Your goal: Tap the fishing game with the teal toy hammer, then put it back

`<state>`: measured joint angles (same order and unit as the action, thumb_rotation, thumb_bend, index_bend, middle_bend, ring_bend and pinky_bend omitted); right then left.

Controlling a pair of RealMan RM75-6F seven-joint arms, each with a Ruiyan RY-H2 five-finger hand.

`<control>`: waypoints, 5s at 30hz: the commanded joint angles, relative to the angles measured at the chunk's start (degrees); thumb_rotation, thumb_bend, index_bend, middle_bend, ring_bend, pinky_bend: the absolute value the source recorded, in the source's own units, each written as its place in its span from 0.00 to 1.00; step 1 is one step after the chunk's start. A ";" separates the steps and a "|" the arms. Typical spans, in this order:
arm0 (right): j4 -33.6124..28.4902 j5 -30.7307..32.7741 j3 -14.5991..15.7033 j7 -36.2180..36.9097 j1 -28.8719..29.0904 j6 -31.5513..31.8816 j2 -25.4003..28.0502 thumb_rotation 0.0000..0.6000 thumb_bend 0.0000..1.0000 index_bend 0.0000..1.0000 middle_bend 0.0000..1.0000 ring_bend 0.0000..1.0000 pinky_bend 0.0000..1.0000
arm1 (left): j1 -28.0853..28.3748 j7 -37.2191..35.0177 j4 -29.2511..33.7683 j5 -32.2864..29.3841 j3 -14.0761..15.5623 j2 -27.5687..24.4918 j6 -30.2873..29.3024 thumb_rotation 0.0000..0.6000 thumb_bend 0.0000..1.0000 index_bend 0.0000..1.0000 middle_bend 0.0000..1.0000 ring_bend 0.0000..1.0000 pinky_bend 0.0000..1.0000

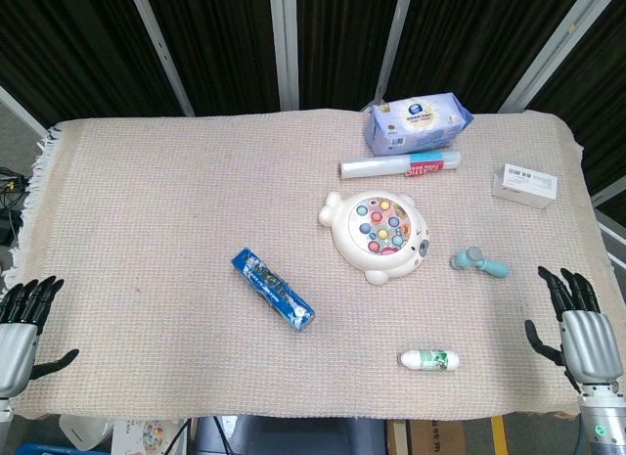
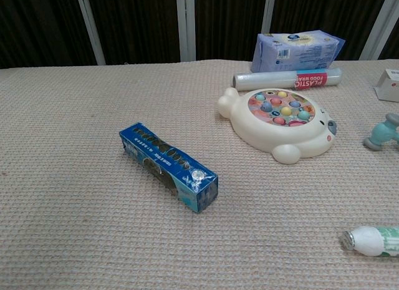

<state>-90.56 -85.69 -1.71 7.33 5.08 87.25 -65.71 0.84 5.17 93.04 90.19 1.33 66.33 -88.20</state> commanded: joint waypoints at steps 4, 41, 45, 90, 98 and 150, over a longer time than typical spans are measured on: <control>-0.07 -0.42 -0.13 0.14 -0.46 0.31 -0.13 1.00 0.44 0.04 0.17 0.00 0.03 | 0.40 0.66 0.87 -0.30 0.04 -0.48 0.99 1.00 0.08 0.03 0.03 0.00 0.00; 17.63 21.56 -7.57 7.71 24.61 -50.51 -1.27 1.00 0.44 0.05 0.17 0.00 0.03 | 1.86 6.02 6.23 1.05 -0.18 -2.73 2.25 1.00 0.08 0.03 0.03 0.00 0.00; 19.71 21.98 -7.38 7.89 25.72 -52.68 -2.95 1.00 0.44 0.08 0.17 0.01 0.03 | 2.05 6.44 6.58 0.71 -0.27 -2.83 2.62 1.00 0.08 0.03 0.03 0.00 0.00; 24.80 30.34 -7.43 2.28 29.13 -55.77 -9.79 1.00 0.44 0.36 0.33 0.13 0.03 | 2.91 4.94 4.54 -1.48 -0.55 -2.08 4.35 1.00 0.08 0.03 0.03 0.00 0.00; 25.19 31.68 -7.36 1.18 29.44 -55.89 -10.25 1.00 0.44 0.40 0.36 0.15 0.03 | 2.96 4.58 4.00 -1.96 -0.56 -1.81 4.60 1.00 0.08 0.03 0.03 0.00 0.00; 23.98 35.76 -7.58 -1.47 30.53 -55.41 -10.76 1.00 0.61 0.58 0.52 0.29 0.03 | 3.17 3.58 2.64 -2.96 -0.44 -1.06 5.10 1.00 0.08 0.03 0.03 0.00 0.00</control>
<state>-66.61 -49.88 -9.24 5.79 35.64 31.78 -76.42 4.02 8.75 95.69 87.24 0.89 65.27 -83.11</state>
